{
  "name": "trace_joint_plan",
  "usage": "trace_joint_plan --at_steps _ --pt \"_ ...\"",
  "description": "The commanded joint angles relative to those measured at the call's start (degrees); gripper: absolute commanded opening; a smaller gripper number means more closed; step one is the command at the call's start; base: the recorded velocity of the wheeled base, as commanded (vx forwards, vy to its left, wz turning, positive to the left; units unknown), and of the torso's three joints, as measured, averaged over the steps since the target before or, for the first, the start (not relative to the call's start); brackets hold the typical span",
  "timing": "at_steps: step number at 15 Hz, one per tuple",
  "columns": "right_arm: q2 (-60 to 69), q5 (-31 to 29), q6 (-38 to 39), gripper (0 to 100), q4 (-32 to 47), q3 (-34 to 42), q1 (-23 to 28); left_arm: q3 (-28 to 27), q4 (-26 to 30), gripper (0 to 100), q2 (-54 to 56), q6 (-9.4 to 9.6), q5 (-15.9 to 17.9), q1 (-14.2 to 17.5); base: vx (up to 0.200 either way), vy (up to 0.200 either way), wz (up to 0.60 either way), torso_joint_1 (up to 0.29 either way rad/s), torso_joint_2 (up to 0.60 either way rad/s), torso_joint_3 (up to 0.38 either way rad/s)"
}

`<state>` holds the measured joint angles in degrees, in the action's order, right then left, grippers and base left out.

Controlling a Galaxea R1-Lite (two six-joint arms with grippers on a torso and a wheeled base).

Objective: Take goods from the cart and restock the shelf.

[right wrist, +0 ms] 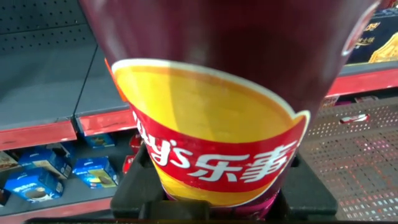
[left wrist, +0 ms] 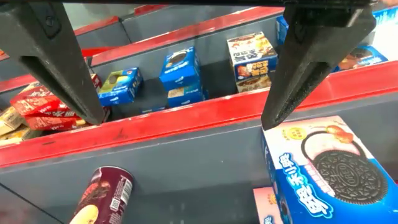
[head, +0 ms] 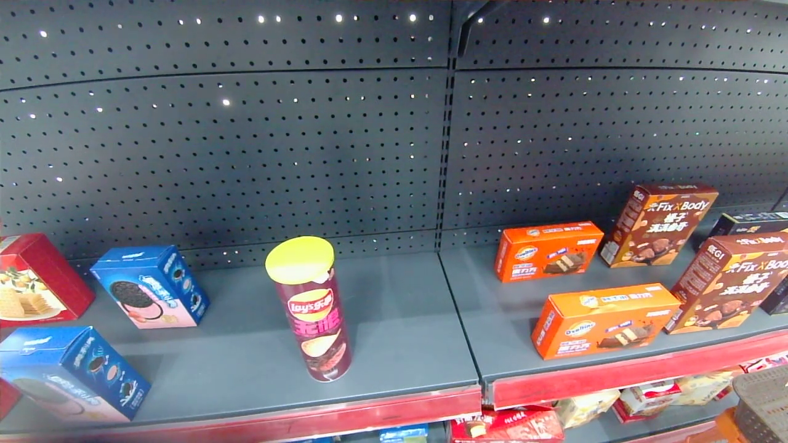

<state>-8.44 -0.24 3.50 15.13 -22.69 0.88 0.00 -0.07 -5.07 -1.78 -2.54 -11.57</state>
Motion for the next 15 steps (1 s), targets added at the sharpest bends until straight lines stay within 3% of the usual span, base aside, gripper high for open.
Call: trace_joint_plan --at_steps 1,8,14,15 --pt "-0.1 0.0 0.0 0 0.1 -0.7 0.1 0.0 0.1 100 -0.4 0.2 0.3 0.0 0.0 0.0 0.0 0.0 0.0 0.0" --pt "-6.5 2.4 -0.2 0 -0.5 -7.8 -1.6 0.0 0.0 100 -0.4 0.2 0.2 0.0 0.0 0.0 0.0 0.0 0.0 0.0" --pt "-15.2 17.0 -0.2 0 -1.1 -13.5 -4.2 0.0 0.1 100 -0.4 0.2 0.2 0.0 0.0 0.0 0.0 0.0 0.0 0.0" --pt "-18.8 19.0 -0.2 0 -4.2 -14.1 -4.7 0.0 0.1 100 -0.4 0.2 0.2 0.1 0.0 0.0 0.0 0.0 0.0 0.0"
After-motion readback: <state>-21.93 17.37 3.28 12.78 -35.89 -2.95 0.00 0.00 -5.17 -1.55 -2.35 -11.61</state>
